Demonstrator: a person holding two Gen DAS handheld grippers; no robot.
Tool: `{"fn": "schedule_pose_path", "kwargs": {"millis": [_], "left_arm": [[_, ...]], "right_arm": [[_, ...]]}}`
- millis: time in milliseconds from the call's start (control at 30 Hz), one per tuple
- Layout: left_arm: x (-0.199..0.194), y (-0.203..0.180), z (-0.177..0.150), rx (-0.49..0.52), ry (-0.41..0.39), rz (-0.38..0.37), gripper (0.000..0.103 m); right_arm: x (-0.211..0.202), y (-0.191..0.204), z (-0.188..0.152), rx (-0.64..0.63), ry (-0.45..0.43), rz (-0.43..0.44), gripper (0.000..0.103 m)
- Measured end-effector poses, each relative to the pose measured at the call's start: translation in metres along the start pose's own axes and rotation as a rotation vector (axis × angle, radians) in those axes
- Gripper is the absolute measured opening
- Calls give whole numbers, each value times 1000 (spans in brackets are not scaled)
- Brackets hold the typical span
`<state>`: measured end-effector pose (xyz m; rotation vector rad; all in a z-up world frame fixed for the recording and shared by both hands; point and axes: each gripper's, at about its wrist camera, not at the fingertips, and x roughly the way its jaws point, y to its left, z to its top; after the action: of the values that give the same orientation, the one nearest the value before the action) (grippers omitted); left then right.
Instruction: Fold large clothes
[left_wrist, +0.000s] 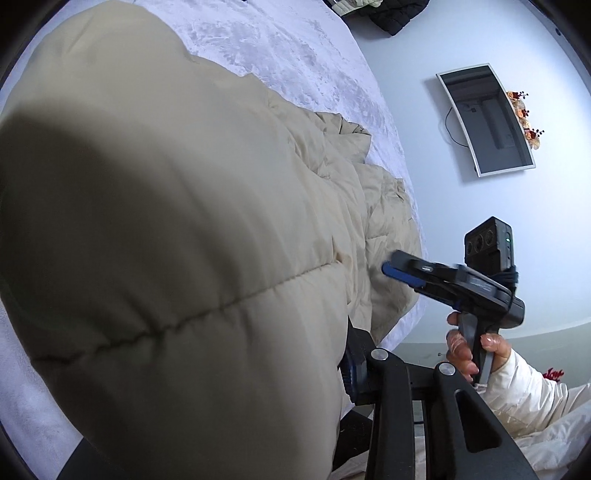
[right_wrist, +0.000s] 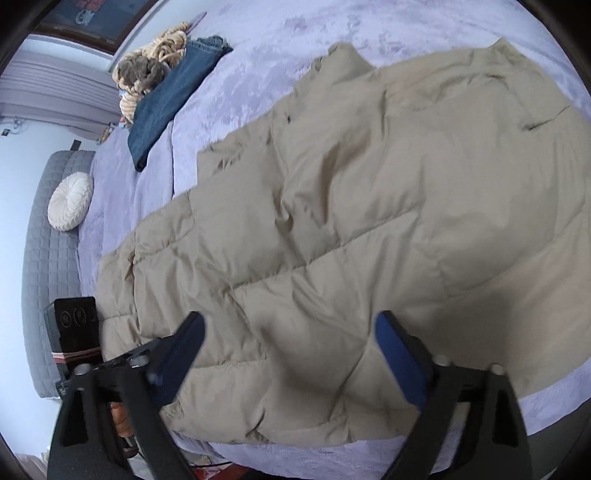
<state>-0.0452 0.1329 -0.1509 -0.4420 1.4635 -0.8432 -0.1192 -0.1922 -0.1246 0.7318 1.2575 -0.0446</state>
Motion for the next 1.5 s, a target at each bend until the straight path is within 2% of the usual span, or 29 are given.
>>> {"fn": "schedule_pose_path", "kwargs": {"millis": [33,100,200,367,467,633,700,800,833,867,933,1100,1167,1300,1367,1400,1467,1500], "left_arm": [[-2,-6,0,-2,-2,6,40],[-9,-19,-2,0,-12,24,40],[-14,-47,-5,17,-27,72,40],[-7,-100,-3,4,-52,155,40],[3,-130,4,-8,-53,179,40],[41,-184,19,39,-5,252,40],[55,-204,25,68,24,263,44],[72,-222,33,94,63,239,61],[82,-231,37,105,76,220,70],[89,-236,39,116,88,204,74],[100,-236,45,136,127,156,74],[148,-242,53,148,212,-63,74],[171,-243,53,158,220,-65,74],[209,-242,54,159,211,16,74],[214,-243,59,177,205,51,74],[221,-248,59,191,203,68,74],[226,-253,59,217,204,92,74],[216,-242,56,226,205,101,74]], "right_arm": [[0,-3,4,4,-4,-4,20],[5,-8,11,-2,-15,4,12],[20,-9,25,-42,-9,18,10],[59,-20,51,-58,50,56,9],[75,-30,61,-56,89,81,3],[84,-42,70,-21,145,155,0],[74,-48,71,-20,154,175,0],[40,-70,68,-3,125,223,0],[29,-80,66,6,108,230,1],[16,-92,62,22,88,232,2],[-5,-116,53,61,54,234,3],[-40,-166,28,161,-10,227,4],[-48,-179,19,197,-27,214,4],[-70,-198,1,267,-67,186,5],[-91,-205,-11,287,-100,164,5],[-102,-206,-16,285,-118,162,7],[-128,-203,-28,257,-158,172,31],[-139,-198,-34,237,-178,181,65]]}}
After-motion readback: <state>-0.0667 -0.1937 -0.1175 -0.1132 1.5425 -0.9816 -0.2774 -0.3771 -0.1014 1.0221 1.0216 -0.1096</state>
